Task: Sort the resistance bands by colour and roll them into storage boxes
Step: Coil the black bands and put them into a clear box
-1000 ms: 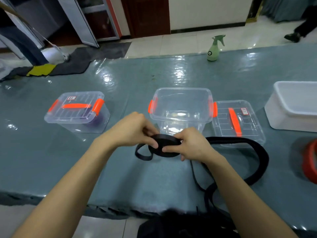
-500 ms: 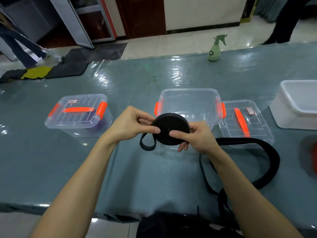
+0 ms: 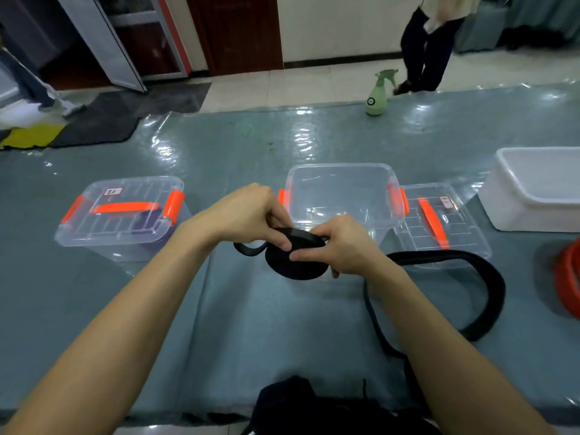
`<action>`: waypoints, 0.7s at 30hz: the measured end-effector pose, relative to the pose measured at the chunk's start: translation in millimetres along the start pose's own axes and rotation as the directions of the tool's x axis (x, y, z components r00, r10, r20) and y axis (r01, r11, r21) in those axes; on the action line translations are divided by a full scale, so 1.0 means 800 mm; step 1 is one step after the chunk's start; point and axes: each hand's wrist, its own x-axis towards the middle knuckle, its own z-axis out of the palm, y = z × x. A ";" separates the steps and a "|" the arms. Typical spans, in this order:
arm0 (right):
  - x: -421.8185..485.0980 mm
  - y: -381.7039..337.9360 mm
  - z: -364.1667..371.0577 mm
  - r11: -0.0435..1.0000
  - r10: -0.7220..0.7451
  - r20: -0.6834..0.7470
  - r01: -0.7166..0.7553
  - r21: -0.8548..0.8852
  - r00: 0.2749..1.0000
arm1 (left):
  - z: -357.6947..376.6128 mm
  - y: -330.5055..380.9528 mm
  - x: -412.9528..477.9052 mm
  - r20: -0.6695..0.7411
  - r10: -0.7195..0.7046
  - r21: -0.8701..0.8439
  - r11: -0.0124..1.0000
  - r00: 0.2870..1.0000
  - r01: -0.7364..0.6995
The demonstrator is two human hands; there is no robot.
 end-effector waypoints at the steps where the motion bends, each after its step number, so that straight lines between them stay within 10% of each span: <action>1: 0.001 0.002 -0.005 0.996 0.003 -0.028 -0.001 0.090 1.000 | 0.000 -0.008 -0.001 -0.027 0.003 -0.180 0.984 1.000 -0.008; 5: 0.005 0.002 -0.018 0.925 0.007 -0.143 0.048 0.377 0.990 | 0.012 -0.034 -0.003 -0.221 -0.029 -0.684 0.717 0.975 -0.133; 10: 0.015 0.006 -0.025 0.847 0.107 -0.258 0.048 0.529 0.960 | 0.047 -0.037 0.015 -0.396 -0.157 -0.843 0.452 0.905 -0.291; 21: 0.041 0.032 -0.017 0.696 0.281 -0.361 0.070 0.715 0.889 | 0.085 -0.017 0.075 -0.551 -0.458 -0.827 0.412 0.697 -0.382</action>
